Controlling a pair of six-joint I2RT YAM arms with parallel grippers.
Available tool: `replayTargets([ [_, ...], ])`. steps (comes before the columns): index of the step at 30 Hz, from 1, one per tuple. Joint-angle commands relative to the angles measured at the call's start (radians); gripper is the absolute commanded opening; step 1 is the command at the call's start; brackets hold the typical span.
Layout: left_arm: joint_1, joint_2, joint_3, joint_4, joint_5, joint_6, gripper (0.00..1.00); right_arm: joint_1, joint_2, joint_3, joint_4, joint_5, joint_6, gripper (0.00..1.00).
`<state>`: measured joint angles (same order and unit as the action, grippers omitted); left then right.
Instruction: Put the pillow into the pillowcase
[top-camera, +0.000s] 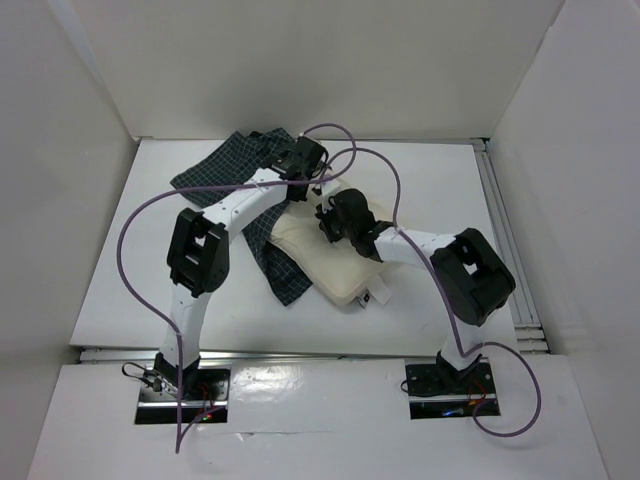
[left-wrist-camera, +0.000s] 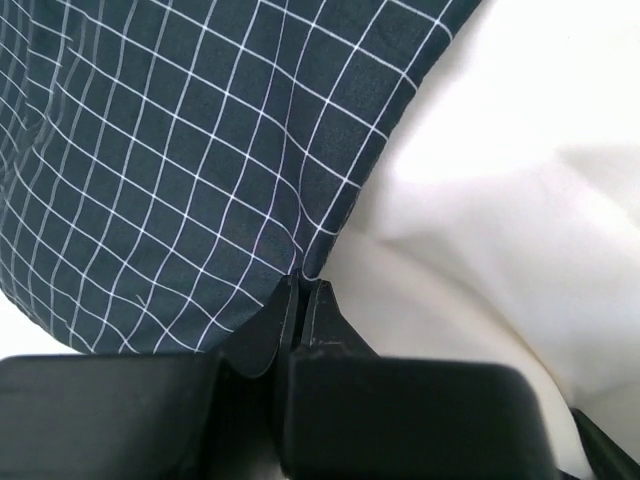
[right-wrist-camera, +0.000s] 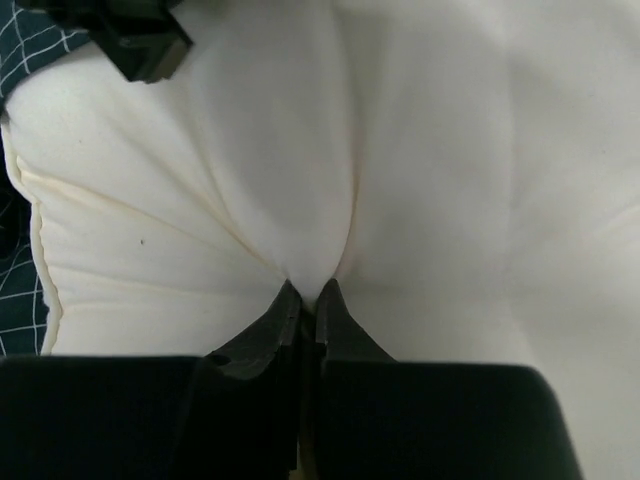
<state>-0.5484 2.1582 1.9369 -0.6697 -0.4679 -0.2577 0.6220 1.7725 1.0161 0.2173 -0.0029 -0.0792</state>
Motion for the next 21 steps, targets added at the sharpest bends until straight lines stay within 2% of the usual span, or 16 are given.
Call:
replayTargets([
  [1,-0.016,-0.061,0.042,0.018,-0.023,0.046,0.0,-0.005,0.036,-0.034,-0.049,0.099,0.061,0.0],
  [8,-0.074,-0.162,0.002,0.059,0.026,0.09,0.0,-0.005,-0.274,-0.252,0.312,-0.031,0.18,0.0],
  [9,-0.084,-0.178,-0.007,0.059,0.043,0.09,0.0,-0.005,-0.338,-0.278,0.412,-0.073,0.209,0.0],
  [11,-0.084,-0.191,-0.016,0.059,0.092,0.078,0.0,-0.005,-0.39,-0.341,0.526,-0.104,0.24,0.0],
  [14,-0.094,-0.221,-0.052,0.059,0.101,0.06,0.0,0.004,-0.436,-0.375,0.594,-0.105,0.274,0.0],
  [17,-0.114,-0.244,-0.101,0.059,0.187,0.046,0.0,0.039,-0.42,-0.43,0.743,-0.03,0.274,0.0],
  [21,-0.142,-0.253,-0.153,0.007,0.141,-0.018,0.0,0.082,-0.329,-0.459,0.994,0.199,0.295,0.0],
])
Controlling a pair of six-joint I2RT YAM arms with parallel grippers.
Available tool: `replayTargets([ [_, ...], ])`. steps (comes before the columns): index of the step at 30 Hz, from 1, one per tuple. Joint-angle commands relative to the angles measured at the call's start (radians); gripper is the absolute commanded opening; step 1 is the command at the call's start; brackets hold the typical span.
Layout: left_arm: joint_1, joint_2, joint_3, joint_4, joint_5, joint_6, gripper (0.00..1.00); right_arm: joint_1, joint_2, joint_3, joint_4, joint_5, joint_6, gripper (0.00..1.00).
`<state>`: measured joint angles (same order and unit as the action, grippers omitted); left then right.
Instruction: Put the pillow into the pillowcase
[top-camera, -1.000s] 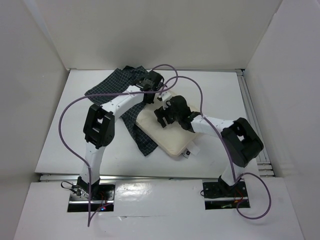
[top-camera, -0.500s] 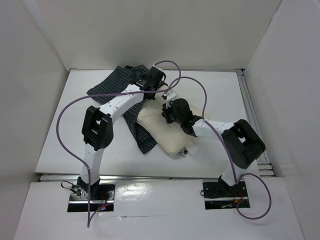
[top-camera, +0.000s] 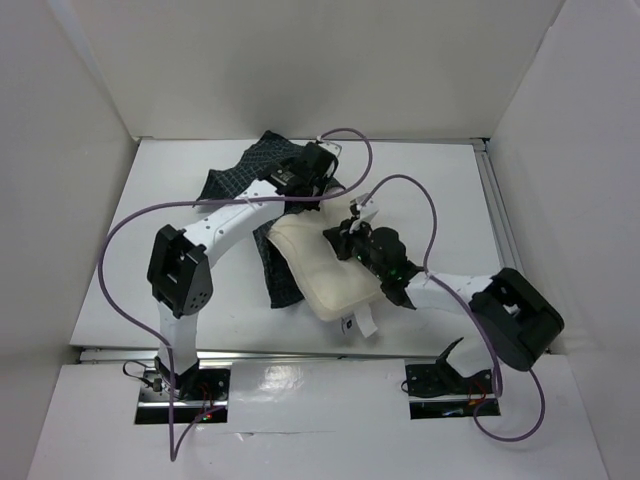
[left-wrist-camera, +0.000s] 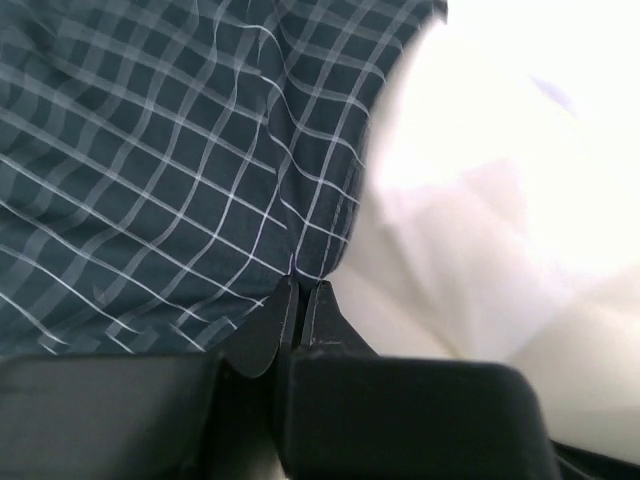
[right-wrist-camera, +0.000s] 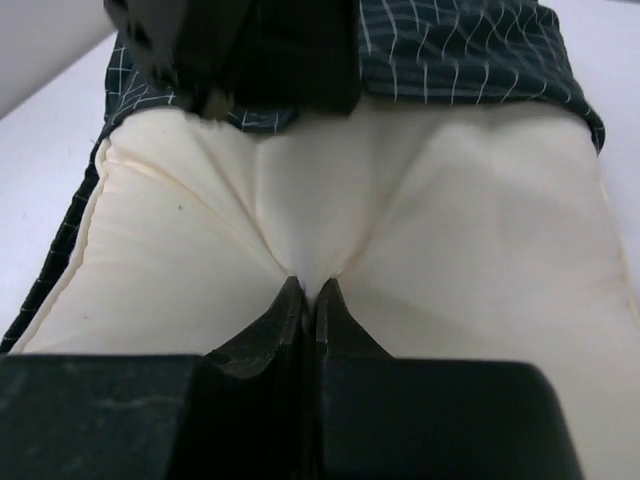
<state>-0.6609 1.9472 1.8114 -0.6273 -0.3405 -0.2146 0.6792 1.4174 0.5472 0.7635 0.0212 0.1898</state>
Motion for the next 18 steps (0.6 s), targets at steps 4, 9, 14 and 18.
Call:
replayTargets([
  [4,-0.072,-0.131,-0.115,-0.031,0.044,-0.103,0.0,0.101,0.238,0.078,0.526,0.479,-0.027,0.0],
  [9,-0.083,-0.205,-0.191,-0.029,0.081,-0.149,0.0,0.2,0.457,0.123,0.884,0.633,-0.153,0.0],
  [14,-0.092,-0.228,-0.316,-0.032,0.115,-0.222,0.0,0.21,0.598,0.191,1.092,0.808,-0.237,0.0],
  [18,-0.092,-0.237,-0.403,-0.032,0.132,-0.272,0.0,0.2,0.598,0.266,1.128,0.878,-0.248,0.0],
])
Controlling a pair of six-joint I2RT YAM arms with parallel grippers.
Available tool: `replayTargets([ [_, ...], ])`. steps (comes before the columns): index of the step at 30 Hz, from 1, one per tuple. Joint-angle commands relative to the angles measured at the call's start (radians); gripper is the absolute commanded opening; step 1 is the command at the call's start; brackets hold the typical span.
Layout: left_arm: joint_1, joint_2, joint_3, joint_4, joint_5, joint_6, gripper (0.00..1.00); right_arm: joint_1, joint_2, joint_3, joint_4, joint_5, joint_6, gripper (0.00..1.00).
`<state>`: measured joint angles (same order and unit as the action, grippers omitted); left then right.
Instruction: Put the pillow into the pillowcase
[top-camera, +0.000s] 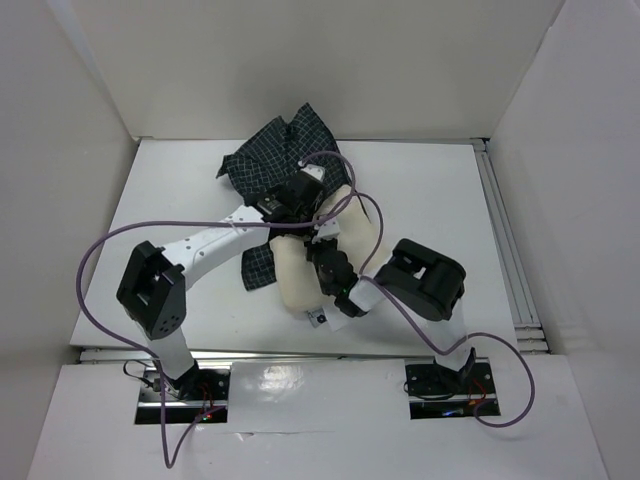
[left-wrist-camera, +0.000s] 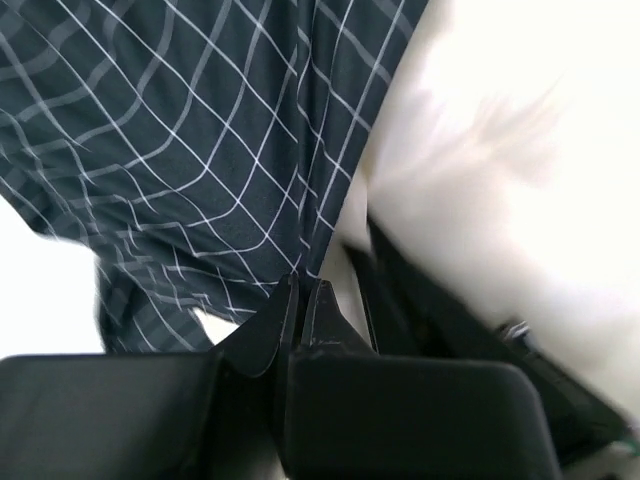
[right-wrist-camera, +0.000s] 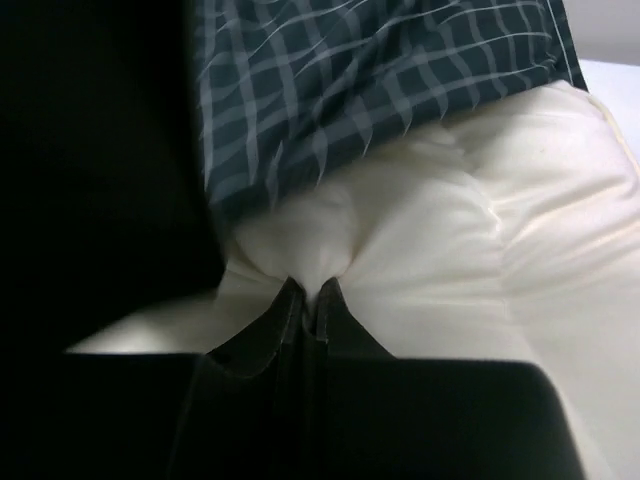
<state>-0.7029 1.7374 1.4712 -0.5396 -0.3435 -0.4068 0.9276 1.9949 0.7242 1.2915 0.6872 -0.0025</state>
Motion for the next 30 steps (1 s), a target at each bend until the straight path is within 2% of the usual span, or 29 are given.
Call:
replayTargets([
  [1,-0.05,-0.027,-0.08,-0.12,0.135,-0.079,0.0,-0.058,0.021,0.104,0.6,0.233,-0.056,0.0],
  [4,-0.05,-0.05,-0.124,-0.12,0.064,-0.089,0.0,-0.087,-0.027,0.095,0.6,0.201,-0.028,0.0],
  [7,0.005,-0.026,-0.118,-0.12,0.104,-0.098,0.0,-0.114,-0.109,0.044,0.6,0.166,0.021,0.0],
  [13,-0.026,-0.044,-0.084,-0.109,0.129,-0.076,0.0,-0.179,-0.15,0.0,0.6,0.132,0.059,0.0],
  [14,-0.026,-0.044,-0.065,-0.109,0.115,-0.085,0.35,-0.179,-0.15,-0.014,0.6,0.12,0.059,0.0],
  [15,-0.026,-0.055,-0.052,-0.124,0.083,-0.096,0.53,-0.179,-0.15,-0.028,0.6,0.111,0.07,0.0],
  [16,-0.026,-0.055,-0.04,-0.125,0.069,-0.096,0.88,-0.179,-0.15,-0.028,0.6,0.101,0.07,0.0],
  [17,-0.026,-0.077,-0.029,-0.141,0.055,-0.096,1.0,-0.179,-0.136,-0.04,0.589,0.074,0.081,0.0],
  [20,-0.017,-0.13,-0.032,-0.151,0.017,-0.141,1.0,-0.179,-0.123,-0.04,0.546,0.074,0.081,0.0],
  [23,-0.007,-0.226,-0.129,-0.172,0.006,-0.219,1.0,-0.17,-0.133,-0.04,0.494,0.064,0.102,0.0],
  [27,0.003,-0.346,-0.336,-0.194,-0.04,-0.406,1.0,-0.17,-0.215,-0.04,0.37,0.043,0.145,0.0],
  [28,0.003,-0.366,-0.433,-0.185,-0.04,-0.468,1.0,-0.17,-0.231,-0.031,0.342,0.032,0.177,0.0],
  [30,0.014,-0.392,-0.518,-0.139,-0.029,-0.529,1.0,-0.17,-0.26,-0.031,0.251,0.022,0.206,0.0],
])
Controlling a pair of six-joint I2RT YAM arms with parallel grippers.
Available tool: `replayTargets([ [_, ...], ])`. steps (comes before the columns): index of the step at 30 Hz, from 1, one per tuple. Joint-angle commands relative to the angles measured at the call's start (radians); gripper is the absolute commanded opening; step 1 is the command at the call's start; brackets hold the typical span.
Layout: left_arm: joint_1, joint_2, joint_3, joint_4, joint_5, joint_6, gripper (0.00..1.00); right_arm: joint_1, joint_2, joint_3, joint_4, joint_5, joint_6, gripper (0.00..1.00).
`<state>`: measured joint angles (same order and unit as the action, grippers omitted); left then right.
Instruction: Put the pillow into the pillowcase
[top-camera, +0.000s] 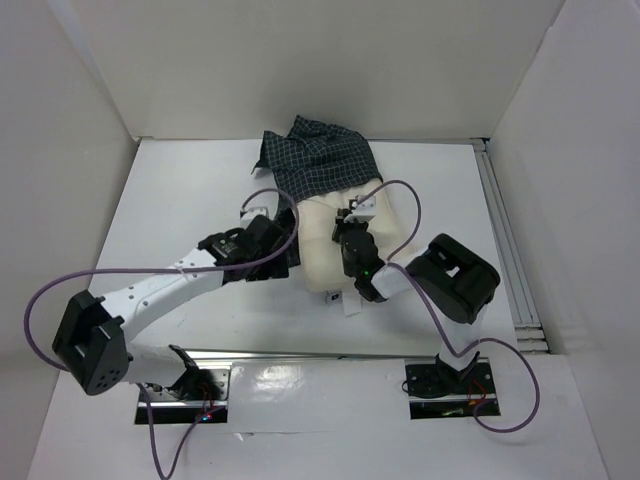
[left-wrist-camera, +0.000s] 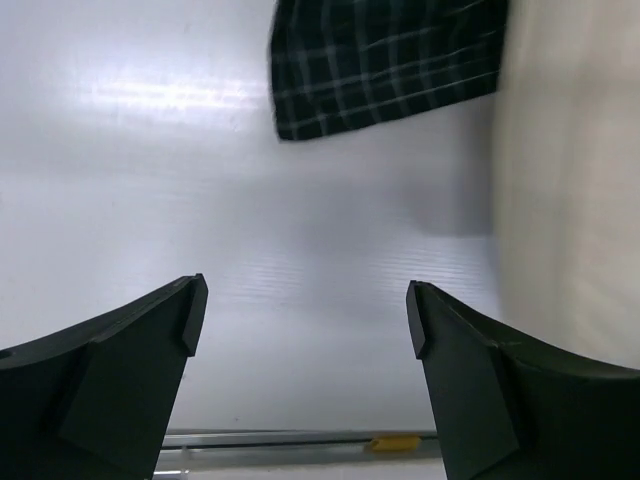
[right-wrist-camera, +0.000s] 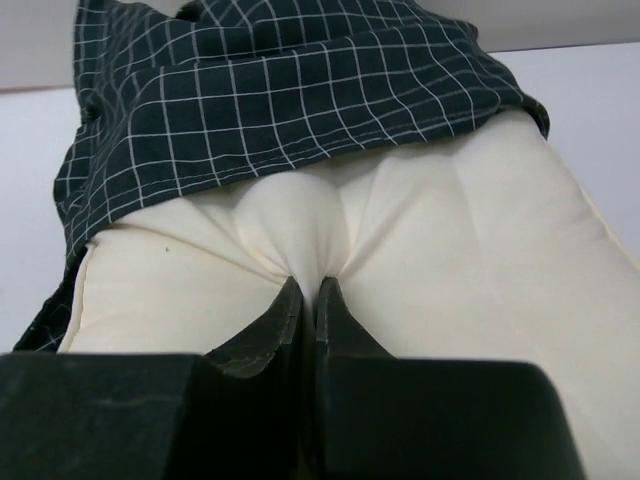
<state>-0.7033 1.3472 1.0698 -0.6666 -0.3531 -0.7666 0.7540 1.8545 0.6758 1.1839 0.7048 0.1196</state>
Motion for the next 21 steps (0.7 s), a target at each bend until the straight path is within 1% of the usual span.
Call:
replayTargets([
  [1,0.028,-0.002,-0.181,0.062,-0.009,-0.204,1.0,0.004,-0.141,0.027,0.346,-0.011,0.098,0.0],
  [4,0.05,0.036,-0.223,0.159,-0.009,-0.223,1.0,0.004,-0.152,0.027,0.336,-0.031,0.109,0.0],
  [8,0.05,0.142,-0.145,0.145,-0.087,-0.273,1.0,0.004,-0.182,0.038,0.267,-0.05,0.1,0.0],
  [10,0.05,0.142,-0.145,0.171,-0.098,-0.286,1.0,0.004,-0.215,0.038,0.238,-0.059,0.1,0.0],
  [11,0.05,0.116,-0.178,0.205,-0.098,-0.286,1.0,0.004,-0.227,0.038,0.226,-0.059,0.1,0.0],
  [13,0.059,0.066,-0.24,0.299,-0.098,-0.255,1.0,0.004,-0.253,0.048,0.203,-0.059,0.1,0.0],
  [14,0.077,0.038,-0.27,0.409,-0.078,-0.255,1.0,-0.005,-0.282,0.048,0.168,-0.083,0.109,0.0],
  [15,0.09,-0.015,-0.334,0.474,-0.057,-0.222,1.0,-0.005,-0.297,0.06,0.149,-0.096,0.121,0.0],
  [16,0.099,-0.041,-0.37,0.54,-0.019,-0.221,1.0,-0.015,-0.313,0.061,0.128,-0.105,0.135,0.0],
  [17,0.099,-0.065,-0.401,0.647,-0.018,-0.221,1.0,-0.028,-0.349,0.07,0.071,-0.123,0.158,0.0],
  [18,0.109,-0.101,-0.456,0.707,0.018,-0.185,1.0,-0.048,-0.368,0.088,0.028,-0.137,0.226,0.0],
  [20,0.11,-0.112,-0.49,0.786,0.031,-0.171,1.0,-0.077,-0.402,0.106,-0.065,-0.174,0.317,0.0],
  [21,0.11,-0.112,-0.501,0.821,0.031,-0.149,1.0,-0.093,-0.426,0.107,-0.143,-0.224,0.357,0.0],
])
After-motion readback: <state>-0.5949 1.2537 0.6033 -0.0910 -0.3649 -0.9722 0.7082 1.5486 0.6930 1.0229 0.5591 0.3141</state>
